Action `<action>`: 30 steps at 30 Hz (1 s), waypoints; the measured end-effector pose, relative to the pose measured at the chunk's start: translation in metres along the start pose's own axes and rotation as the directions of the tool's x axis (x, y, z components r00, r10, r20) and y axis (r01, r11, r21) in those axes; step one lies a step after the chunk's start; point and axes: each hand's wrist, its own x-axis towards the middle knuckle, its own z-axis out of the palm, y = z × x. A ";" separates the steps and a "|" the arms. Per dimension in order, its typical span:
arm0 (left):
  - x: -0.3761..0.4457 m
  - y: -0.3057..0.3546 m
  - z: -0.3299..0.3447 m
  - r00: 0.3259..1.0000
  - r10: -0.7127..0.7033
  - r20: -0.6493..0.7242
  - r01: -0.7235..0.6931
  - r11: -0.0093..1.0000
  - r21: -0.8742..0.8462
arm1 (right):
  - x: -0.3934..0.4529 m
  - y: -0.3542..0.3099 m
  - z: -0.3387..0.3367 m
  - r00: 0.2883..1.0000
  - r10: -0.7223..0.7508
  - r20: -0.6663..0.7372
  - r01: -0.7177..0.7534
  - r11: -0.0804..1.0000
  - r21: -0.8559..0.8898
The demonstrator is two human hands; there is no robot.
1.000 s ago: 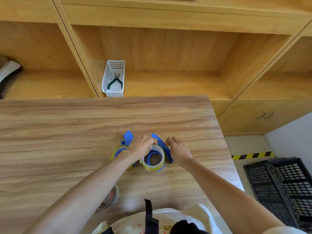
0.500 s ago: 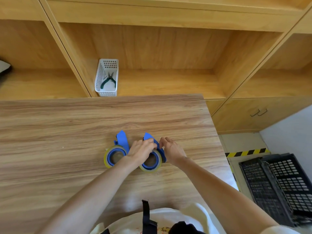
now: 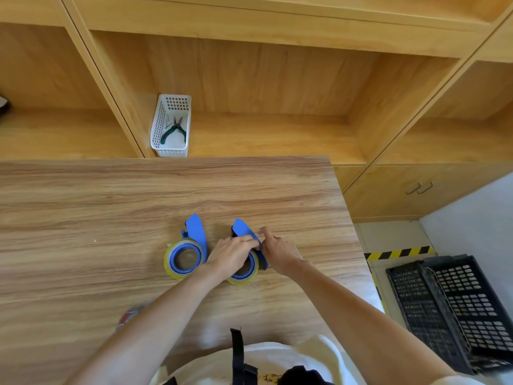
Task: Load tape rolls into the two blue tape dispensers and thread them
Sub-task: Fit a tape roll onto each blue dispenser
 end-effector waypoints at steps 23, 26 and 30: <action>-0.053 -0.017 0.017 0.980 0.140 0.140 -0.173 0.951 0.257 | -0.009 -0.031 0.015 0.973 0.215 0.089 -0.194 0.961 -0.196; -0.060 -0.022 0.014 0.978 0.183 0.101 -0.197 0.968 0.156 | -0.004 -0.035 0.013 0.975 0.221 0.000 -0.218 0.962 -0.163; -0.074 -0.044 -0.003 0.985 -0.033 -0.170 0.031 0.999 -0.014 | 0.007 -0.052 0.009 0.972 -0.030 -0.232 -0.001 0.991 -0.132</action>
